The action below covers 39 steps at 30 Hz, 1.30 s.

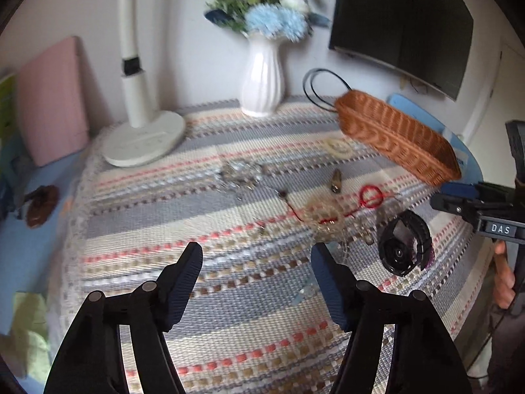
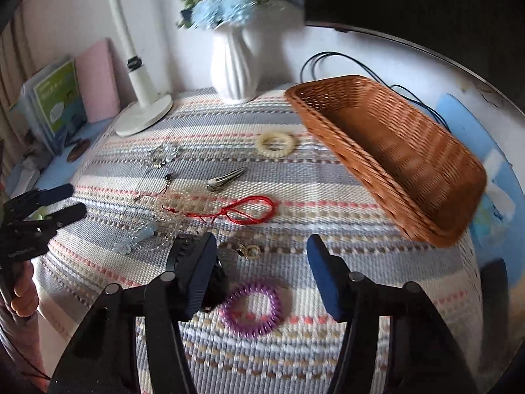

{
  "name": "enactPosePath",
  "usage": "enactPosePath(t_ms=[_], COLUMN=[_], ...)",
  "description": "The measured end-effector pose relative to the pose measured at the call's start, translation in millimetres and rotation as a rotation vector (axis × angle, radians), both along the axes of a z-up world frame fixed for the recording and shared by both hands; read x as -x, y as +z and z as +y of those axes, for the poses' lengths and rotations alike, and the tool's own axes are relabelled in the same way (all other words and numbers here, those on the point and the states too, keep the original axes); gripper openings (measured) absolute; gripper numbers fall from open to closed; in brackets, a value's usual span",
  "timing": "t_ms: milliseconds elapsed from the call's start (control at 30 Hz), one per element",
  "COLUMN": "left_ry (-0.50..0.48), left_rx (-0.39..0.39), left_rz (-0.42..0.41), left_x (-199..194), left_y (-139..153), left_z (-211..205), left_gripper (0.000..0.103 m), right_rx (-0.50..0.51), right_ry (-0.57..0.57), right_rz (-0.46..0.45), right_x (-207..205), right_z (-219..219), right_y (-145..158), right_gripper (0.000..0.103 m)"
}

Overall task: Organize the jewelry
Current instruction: 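Grasp the translucent blue hair clip with the left tool while the right tool grasps the black watch, then carry the clip and watch into the wicker basket and open both tools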

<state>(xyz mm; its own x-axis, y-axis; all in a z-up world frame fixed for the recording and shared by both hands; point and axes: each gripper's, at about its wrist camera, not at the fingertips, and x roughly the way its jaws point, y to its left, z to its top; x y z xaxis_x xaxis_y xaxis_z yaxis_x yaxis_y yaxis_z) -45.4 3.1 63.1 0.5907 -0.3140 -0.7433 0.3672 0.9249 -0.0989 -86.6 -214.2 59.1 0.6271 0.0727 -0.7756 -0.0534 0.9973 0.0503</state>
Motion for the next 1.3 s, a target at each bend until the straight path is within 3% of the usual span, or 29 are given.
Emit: enactPosePath(t_ms=[133,367,667,700,767,900,1033,1200,1300], left_ry=[-0.102,-0.173,-0.174,-0.176,-0.175,-0.161,-0.163,-0.121,-0.127], left_rx=[0.043,-0.036,-0.06,-0.074,-0.106,-0.104,-0.046,-0.112,-0.06], left_rz=[0.08,0.144,0.129,0.122,0.102,0.097,0.15,0.182,0.216], left_x=[-5.3,-7.9,-0.3,1.7,5.0,11.6,26.4,48.5,52.4], left_y=[-22.0,-49.4,-47.5,-47.5,-47.6,-41.2,-21.7,-11.1,-9.1], left_z=[-10.1,-41.0,-48.4,-53.1,-60.0,-54.9,-33.0,-19.2,-12.3], left_gripper=[0.061,0.058,0.021,0.015,0.007,0.007,0.007,0.007,0.007], right_rx=[-0.04,-0.121,-0.016,0.007,0.054,0.051,-0.009,-0.047,-0.08], right_ry=[0.057,0.166,0.183,0.17,0.143,0.117,0.11,0.113,0.121], right_rz=[0.001,0.014,0.062,0.058,0.051,0.023,0.013,-0.017,-0.034], right_x=[-0.5,23.8,23.3,24.3,25.1,28.9,34.6,41.5,43.8], right_z=[1.8,13.1,53.5,54.4,54.3,44.0,25.8,19.8,17.6], right_y=[-8.6,-16.4,-43.6,-45.2,-46.6,-34.3,-14.7,0.7,12.2], right_gripper=[0.055,0.053,0.053,0.05,0.027,0.027,0.027,0.027,0.027])
